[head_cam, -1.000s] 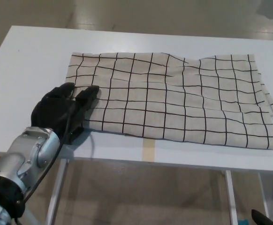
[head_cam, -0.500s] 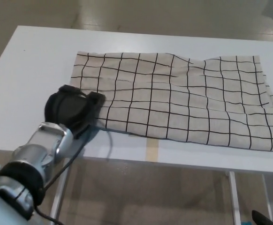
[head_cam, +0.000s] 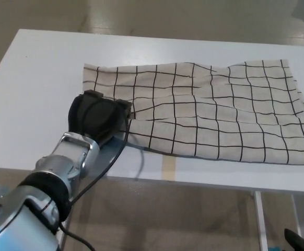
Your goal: Use the left hand to fold a white towel with checkered patterns in half.
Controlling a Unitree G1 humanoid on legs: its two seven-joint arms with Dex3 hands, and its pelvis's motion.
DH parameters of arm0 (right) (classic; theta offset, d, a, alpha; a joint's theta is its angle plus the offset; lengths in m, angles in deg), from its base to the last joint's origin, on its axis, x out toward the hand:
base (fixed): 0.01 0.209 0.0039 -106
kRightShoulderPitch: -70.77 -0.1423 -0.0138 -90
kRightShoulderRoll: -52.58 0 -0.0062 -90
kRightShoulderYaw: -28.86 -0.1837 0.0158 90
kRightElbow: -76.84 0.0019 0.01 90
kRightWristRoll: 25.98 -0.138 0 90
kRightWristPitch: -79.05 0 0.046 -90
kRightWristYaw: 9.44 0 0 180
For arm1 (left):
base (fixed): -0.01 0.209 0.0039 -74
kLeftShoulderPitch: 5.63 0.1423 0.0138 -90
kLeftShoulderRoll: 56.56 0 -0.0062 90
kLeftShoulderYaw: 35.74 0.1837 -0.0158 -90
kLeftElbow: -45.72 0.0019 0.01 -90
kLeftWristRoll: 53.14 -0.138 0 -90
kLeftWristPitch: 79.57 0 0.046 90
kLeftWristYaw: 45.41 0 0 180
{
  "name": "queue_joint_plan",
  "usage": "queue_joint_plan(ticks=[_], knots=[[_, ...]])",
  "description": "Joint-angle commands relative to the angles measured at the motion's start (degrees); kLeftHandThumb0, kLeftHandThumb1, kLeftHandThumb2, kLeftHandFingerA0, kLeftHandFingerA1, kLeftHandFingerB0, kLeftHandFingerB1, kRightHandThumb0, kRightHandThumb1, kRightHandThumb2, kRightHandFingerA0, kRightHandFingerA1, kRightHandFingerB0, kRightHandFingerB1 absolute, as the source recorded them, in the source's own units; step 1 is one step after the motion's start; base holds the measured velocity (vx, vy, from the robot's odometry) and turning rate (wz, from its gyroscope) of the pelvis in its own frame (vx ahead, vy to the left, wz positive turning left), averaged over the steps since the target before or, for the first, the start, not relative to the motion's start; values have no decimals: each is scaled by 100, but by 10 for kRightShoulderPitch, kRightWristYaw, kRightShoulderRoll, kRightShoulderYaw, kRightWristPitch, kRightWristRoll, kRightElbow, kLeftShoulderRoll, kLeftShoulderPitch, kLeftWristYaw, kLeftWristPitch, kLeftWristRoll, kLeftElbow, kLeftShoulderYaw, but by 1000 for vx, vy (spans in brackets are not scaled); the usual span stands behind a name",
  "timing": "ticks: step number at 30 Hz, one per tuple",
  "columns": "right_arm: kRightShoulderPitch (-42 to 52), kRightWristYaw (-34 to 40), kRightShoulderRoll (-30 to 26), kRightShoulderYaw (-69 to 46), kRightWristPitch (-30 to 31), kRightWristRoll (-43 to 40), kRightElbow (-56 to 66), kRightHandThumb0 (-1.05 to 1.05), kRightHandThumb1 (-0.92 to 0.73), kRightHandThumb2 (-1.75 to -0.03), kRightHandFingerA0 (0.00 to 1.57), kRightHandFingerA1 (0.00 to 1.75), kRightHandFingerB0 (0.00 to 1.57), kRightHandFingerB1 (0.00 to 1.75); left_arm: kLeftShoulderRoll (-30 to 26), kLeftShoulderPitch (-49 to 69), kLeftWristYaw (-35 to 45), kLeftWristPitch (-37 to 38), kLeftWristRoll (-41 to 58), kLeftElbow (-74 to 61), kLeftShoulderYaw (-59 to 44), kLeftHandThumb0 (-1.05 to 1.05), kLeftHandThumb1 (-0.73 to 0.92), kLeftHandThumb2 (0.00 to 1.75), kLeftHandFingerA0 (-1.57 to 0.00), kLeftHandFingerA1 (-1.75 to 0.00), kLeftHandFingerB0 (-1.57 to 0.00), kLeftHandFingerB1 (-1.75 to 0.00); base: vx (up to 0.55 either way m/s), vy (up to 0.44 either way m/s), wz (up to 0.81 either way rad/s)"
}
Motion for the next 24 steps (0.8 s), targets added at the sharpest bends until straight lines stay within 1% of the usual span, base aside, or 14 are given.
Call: queue_joint_plan(ticks=[1, 2, 3, 5, 6, 7, 9, 13, 16, 19, 20, 21, 24], knots=[[10, -11, -11, -11, -7, -19, -3, -36, -80, -63, 37, 49, 34, 45, -31, 5, -25, 31, 6, 9, -8, -23, 62, 52, -72, -174, -59, -162, 0, 0, 0], [12, -13, -10, -11, -6, -22, -1, -36, -80, -64, 37, 49, 33, 45, -38, 4, -38, 36, 13, 8, -16, -20, 62, 53, -71, -175, -62, -166, 0, 0, 0], [15, -19, -8, -13, 0, -29, 6, -36, -81, -64, 37, 48, 33, 44, -54, 0, -52, 46, 26, 7, -33, -20, 63, 53, -70, -175, -61, -169, 0, 0, 0], [17, -23, -7, -13, 5, -33, 11, -36, -81, -64, 37, 48, 33, 44, -64, -3, -59, 52, 34, 6, -44, -20, 63, 53, -70, -175, -61, -169, 0, 0, 0], [15, -23, -5, -17, 13, -37, 16, -35, -81, -64, 37, 48, 33, 44, -86, -9, -64, 74, 52, 7, -72, -20, 65, 53, -68, -175, -59, -172, 0, 0, 0], [14, -23, -6, -17, 16, -36, 17, -35, -82, -64, 37, 48, 33, 44, -97, -13, -63, 77, 57, 10, -82, -20, 68, 53, -68, -175, -54, -175, 0, 0, 0], [18, -26, -5, -18, 20, -36, 22, -35, -83, -64, 37, 48, 33, 44, -121, -20, -65, 74, 61, 11, -99, -19, 67, 54, -71, -175, -54, -175, 0, 0, 0], [26, -27, -7, -18, 25, -32, 26, -34, -83, -64, 37, 48, 34, 44, -172, -24, -81, 68, 51, 6, -114, -20, 66, 53, -71, -175, -54, -175, 0, 0, 0], [28, -27, -9, -18, 31, -29, 28, -34, -84, -64, 37, 48, 34, 44, -191, -18, -92, 66, 42, 6, -113, -20, 66, 53, -70, -175, -55, -175, 0, 0, 0], [29, -26, -8, -16, 34, -26, 31, -33, -84, -65, 37, 48, 34, 44, -221, -20, -103, 76, 37, 3, -111, -22, 64, 55, -72, -175, -64, -167, 0, 0, 0], [29, -26, -8, -16, 36, -26, 34, -33, -84, -65, 37, 48, 34, 44, -228, -20, -109, 80, 36, 2, -110, -22, 64, 55, -72, -175, -64, -167, 0, 0, 0], [28, -26, -9, -16, 37, -25, 34, -33, -84, -64, 38, 48, 34, 44, -235, -22, -109, 88, 35, 0, -110, -21, 60, 56, -77, -175, -67, -164, 0, 0, 0], [31, -24, -8, -13, 35, -19, 32, -33, -84, -64, 38, 48, 34, 44, -256, -26, -111, 106, 29, -4, -103, -23, 59, 56, -79, -175, -68, -164, 0, 0, 0]])
